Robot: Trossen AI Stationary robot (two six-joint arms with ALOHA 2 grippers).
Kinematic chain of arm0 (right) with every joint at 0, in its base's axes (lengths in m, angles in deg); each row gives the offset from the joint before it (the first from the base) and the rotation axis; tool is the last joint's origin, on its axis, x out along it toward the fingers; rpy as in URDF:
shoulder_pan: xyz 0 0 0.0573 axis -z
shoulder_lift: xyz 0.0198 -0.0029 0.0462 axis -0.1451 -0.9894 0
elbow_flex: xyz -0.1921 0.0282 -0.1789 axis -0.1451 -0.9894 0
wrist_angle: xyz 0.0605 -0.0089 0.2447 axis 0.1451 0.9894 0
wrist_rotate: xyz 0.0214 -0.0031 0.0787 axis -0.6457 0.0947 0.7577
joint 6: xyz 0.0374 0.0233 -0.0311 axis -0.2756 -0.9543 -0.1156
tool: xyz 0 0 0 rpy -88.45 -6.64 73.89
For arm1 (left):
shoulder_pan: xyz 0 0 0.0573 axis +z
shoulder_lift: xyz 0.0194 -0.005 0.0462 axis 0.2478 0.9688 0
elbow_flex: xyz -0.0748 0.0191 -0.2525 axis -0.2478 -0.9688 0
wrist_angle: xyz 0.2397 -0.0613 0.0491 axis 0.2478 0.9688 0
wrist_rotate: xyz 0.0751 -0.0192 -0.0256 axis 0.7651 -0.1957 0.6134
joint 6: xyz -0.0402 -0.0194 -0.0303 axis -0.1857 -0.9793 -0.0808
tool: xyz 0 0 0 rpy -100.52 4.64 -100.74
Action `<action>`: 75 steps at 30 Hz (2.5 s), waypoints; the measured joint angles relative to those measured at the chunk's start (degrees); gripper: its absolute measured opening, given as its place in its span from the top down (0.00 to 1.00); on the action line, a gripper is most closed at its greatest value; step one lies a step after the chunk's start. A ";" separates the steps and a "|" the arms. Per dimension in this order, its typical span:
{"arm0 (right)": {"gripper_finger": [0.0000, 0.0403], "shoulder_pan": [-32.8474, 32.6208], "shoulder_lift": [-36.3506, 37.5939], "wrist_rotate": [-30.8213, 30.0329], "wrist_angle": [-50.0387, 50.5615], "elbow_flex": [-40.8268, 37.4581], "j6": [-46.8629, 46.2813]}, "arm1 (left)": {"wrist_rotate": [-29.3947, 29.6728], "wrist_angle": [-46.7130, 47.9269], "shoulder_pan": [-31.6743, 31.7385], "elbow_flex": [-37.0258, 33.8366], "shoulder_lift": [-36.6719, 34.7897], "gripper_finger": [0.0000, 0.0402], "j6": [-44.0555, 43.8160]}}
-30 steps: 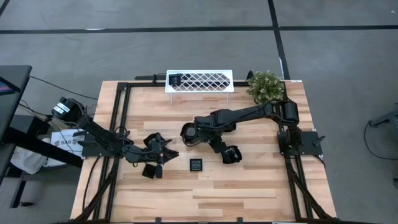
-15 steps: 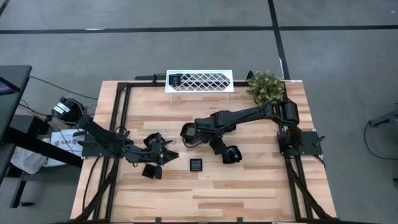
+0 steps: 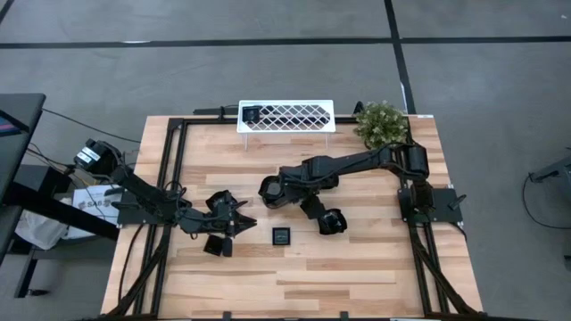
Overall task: Pick & Place Mini shaped plates
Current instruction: Stack the top black square plate on top of the black square plate on the shelf
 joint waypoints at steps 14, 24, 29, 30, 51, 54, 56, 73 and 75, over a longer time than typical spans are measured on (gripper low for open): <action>0.67 -0.02 0.00 0.02 -1.03 0.00 1.64 | 0.00 -0.28 0.00 0.00 0.00 0.90 -0.13; 0.67 -0.02 -0.37 0.24 0.52 -0.07 1.64 | 0.00 -0.27 0.00 0.00 0.00 0.90 -0.11; 0.67 -0.02 -0.37 0.24 -0.46 -0.04 1.64 | 0.00 -0.28 0.00 0.00 0.00 0.90 -0.13; 0.67 -0.02 -0.37 0.24 -0.48 -0.04 1.65 | 0.00 -0.26 0.00 0.00 0.00 0.90 -0.13; 0.68 0.11 -0.39 1.68 -3.02 -2.45 1.82 | 0.00 -0.28 0.00 0.00 0.02 0.90 0.00; 0.69 0.11 -0.39 1.68 -2.96 -2.45 1.80 | 0.00 -0.28 0.00 0.00 0.02 0.90 0.00; 0.69 0.11 -0.39 1.68 -2.97 -2.45 1.81 | 0.00 -0.28 0.00 0.00 0.02 0.90 -0.02; 0.84 0.11 -0.39 1.66 -3.21 -2.45 2.12 | 0.00 -0.65 0.00 0.00 0.02 0.90 -0.17; 0.86 0.11 -0.39 1.66 -3.21 -2.45 2.23 | 0.00 -0.66 0.00 0.00 0.02 0.90 -0.17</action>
